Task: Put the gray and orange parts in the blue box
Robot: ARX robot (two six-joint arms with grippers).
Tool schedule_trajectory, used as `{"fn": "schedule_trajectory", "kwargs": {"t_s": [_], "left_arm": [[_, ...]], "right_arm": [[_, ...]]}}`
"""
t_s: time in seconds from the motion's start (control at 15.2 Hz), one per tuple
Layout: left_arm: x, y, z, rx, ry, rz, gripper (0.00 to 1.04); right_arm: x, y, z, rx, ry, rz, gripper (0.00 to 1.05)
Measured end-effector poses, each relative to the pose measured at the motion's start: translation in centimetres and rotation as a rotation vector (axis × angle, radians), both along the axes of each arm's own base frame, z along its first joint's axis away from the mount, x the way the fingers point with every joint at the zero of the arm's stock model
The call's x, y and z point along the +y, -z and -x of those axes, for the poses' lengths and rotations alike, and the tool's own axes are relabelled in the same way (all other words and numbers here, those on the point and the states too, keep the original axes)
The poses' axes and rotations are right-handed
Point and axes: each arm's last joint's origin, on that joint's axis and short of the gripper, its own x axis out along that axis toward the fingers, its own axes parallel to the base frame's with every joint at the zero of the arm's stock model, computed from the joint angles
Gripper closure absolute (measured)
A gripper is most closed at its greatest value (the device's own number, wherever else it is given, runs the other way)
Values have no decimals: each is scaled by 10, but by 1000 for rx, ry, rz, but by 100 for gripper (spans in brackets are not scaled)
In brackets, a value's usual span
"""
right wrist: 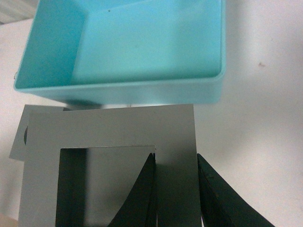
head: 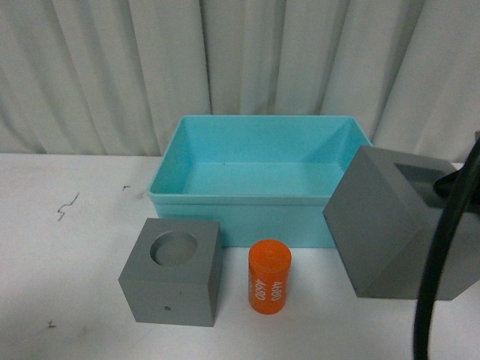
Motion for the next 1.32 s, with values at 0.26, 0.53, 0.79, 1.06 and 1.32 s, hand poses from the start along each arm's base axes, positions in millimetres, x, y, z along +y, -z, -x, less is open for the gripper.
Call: {"fn": "schedule_trajectory", "kwargs": {"t_s": [0.26, 0.53, 0.79, 1.06, 1.32], "left_arm": [[0, 0, 0, 0, 0, 0, 7], [0, 0, 0, 0, 0, 0, 7], [0, 0, 0, 0, 0, 0, 7], [0, 0, 0, 0, 0, 0, 7], [0, 0, 0, 0, 0, 0, 7]], "right_arm": [[-14, -32, -29, -102, 44, 3, 86], [-14, -45, -78, -144, 53, -35, 86], [-1, -33, -134, -91, 63, -46, 86], [26, -19, -170, -47, 42, -50, 86], [41, 3, -190, 5, 78, -13, 86]]}}
